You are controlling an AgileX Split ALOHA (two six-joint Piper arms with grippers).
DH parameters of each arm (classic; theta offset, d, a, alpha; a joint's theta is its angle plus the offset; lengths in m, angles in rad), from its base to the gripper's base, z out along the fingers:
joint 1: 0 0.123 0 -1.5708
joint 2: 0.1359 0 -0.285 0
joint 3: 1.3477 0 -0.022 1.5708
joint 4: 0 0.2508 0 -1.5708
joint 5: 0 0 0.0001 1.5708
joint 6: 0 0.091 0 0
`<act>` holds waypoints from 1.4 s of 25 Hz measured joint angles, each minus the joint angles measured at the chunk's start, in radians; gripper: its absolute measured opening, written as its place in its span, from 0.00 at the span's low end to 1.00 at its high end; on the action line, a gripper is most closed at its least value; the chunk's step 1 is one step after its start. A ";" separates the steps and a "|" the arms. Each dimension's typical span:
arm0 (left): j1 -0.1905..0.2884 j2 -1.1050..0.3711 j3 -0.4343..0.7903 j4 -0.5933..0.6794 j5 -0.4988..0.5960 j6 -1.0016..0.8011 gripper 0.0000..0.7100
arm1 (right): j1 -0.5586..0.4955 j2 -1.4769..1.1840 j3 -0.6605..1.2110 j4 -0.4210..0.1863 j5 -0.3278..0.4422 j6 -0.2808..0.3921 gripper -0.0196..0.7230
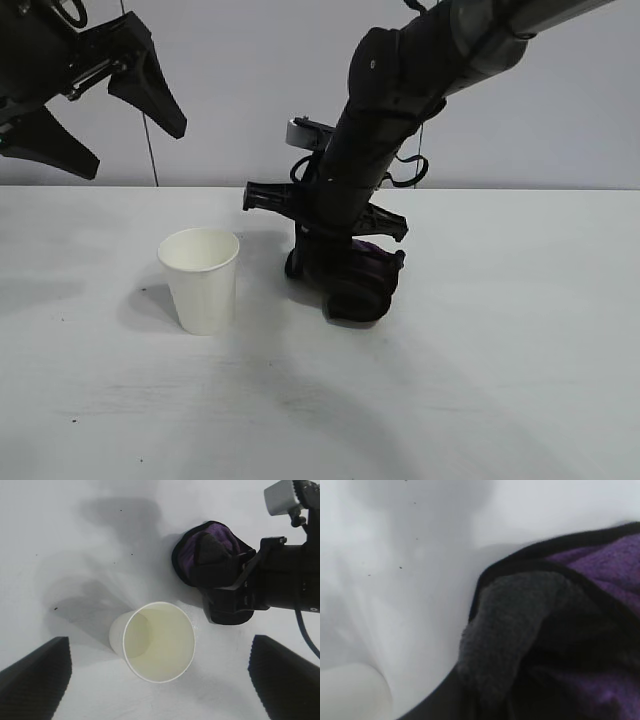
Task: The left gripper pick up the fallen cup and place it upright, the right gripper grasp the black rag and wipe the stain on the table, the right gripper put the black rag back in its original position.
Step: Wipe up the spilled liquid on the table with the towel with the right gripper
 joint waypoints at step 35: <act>0.000 0.000 0.000 -0.002 0.000 0.001 0.98 | -0.238 -0.328 0.357 -0.062 0.132 -0.148 0.07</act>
